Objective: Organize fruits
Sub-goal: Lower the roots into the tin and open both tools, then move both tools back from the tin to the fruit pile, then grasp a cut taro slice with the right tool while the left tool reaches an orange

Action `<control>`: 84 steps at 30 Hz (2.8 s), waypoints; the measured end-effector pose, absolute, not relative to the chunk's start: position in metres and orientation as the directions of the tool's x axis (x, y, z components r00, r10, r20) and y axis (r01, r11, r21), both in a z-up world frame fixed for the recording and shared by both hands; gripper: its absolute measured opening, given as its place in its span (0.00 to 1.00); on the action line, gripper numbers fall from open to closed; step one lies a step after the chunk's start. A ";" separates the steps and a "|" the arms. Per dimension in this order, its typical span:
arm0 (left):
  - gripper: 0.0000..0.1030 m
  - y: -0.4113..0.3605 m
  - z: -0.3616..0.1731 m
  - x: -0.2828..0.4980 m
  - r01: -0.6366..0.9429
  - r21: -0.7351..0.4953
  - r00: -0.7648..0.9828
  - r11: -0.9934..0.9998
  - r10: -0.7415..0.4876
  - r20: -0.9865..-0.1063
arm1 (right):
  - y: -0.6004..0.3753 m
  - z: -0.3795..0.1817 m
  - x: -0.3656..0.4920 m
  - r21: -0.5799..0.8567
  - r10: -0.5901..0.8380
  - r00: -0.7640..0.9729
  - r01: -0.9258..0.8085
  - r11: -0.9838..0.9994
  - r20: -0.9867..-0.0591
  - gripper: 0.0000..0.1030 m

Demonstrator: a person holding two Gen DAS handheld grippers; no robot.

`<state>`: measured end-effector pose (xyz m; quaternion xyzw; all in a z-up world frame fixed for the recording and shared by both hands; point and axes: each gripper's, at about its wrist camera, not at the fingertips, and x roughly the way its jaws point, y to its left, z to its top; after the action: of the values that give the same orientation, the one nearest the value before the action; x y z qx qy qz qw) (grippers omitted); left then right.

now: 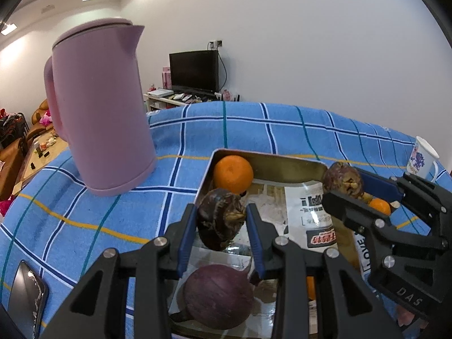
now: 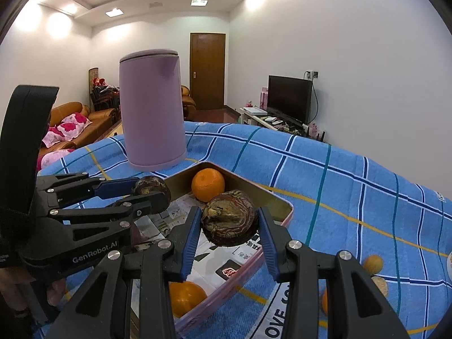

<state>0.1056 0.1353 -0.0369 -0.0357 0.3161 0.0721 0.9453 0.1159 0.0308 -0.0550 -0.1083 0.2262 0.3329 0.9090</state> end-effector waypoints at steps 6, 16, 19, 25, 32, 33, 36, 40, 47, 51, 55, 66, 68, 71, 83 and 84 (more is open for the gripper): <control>0.36 0.135 -0.041 0.109 -0.148 -0.016 0.778 0.989 0.106 -0.619 | 0.036 -0.061 0.119 -0.053 0.547 0.664 -0.659 0.751 -0.510 0.41; 0.36 0.130 -0.048 0.114 -0.143 0.005 0.759 0.990 0.113 -0.641 | 0.040 -0.066 0.123 -0.050 0.539 0.633 -0.672 0.739 -0.555 0.41; 0.39 0.129 -0.047 0.114 -0.158 0.022 0.760 0.987 0.136 -0.636 | 0.044 -0.066 0.124 -0.061 0.530 0.631 -0.674 0.737 -0.567 0.41; 0.48 0.128 -0.043 0.110 -0.169 0.001 0.768 0.986 0.132 -0.626 | 0.037 -0.064 0.120 -0.047 0.540 0.642 -0.667 0.744 -0.544 0.49; 0.68 0.116 -0.028 0.101 -0.169 0.001 0.801 0.986 0.138 -0.583 | 0.006 -0.058 0.118 -0.035 0.518 0.683 -0.620 0.784 -0.515 0.52; 0.68 0.112 -0.025 0.100 -0.165 -0.002 0.806 0.986 0.133 -0.576 | -0.005 -0.056 0.119 -0.019 0.513 0.693 -0.604 0.797 -0.507 0.52; 0.71 0.099 -0.017 0.099 -0.139 -0.006 0.817 0.990 0.111 -0.566 | -0.038 -0.052 0.127 0.034 0.487 0.720 -0.544 0.838 -0.494 0.53; 0.75 0.076 -0.012 0.101 -0.107 -0.007 0.831 0.994 0.085 -0.550 | -0.075 -0.057 0.142 0.050 0.391 0.767 -0.427 0.903 -0.509 0.53; 0.75 0.033 -0.022 0.118 -0.042 -0.015 0.818 0.999 0.026 -0.575 | -0.114 -0.068 0.161 0.120 0.337 0.755 -0.329 0.937 -0.563 0.53; 0.75 0.018 -0.025 0.122 -0.023 -0.014 0.815 1.000 0.011 -0.580 | -0.110 -0.075 0.171 0.152 0.368 0.706 -0.352 0.924 -0.605 0.53; 0.75 0.010 -0.026 0.123 -0.019 -0.006 0.813 1.000 0.012 -0.582 | -0.109 -0.082 0.181 0.176 0.372 0.666 -0.345 0.922 -0.646 0.53; 0.84 -0.002 -0.029 0.124 -0.016 0.007 0.814 1.000 0.017 -0.580 | -0.106 -0.087 0.178 0.171 0.381 0.644 -0.365 0.915 -0.664 0.52; 0.84 -0.002 -0.029 0.124 -0.016 0.003 0.814 1.000 0.015 -0.580 | -0.111 -0.087 0.178 0.189 0.389 0.639 -0.361 0.913 -0.664 0.40; 0.84 -0.003 -0.029 0.125 -0.012 0.001 0.813 1.000 0.010 -0.582 | -0.109 -0.086 0.173 0.165 0.379 0.648 -0.367 0.915 -0.661 0.37; 0.83 -0.025 -0.030 0.127 0.054 0.017 0.807 0.998 -0.033 -0.589 | -0.123 -0.086 0.172 0.141 0.335 0.667 -0.329 0.934 -0.665 0.37; 0.83 -0.024 -0.031 0.128 0.048 0.014 0.807 0.999 -0.031 -0.590 | -0.124 -0.086 0.172 0.147 0.342 0.665 -0.332 0.932 -0.664 0.37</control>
<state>0.1281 -0.0242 -0.0306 0.0144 0.3103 -0.0208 0.9503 0.1721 -0.1241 -0.0856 0.0068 0.3650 0.1845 0.9125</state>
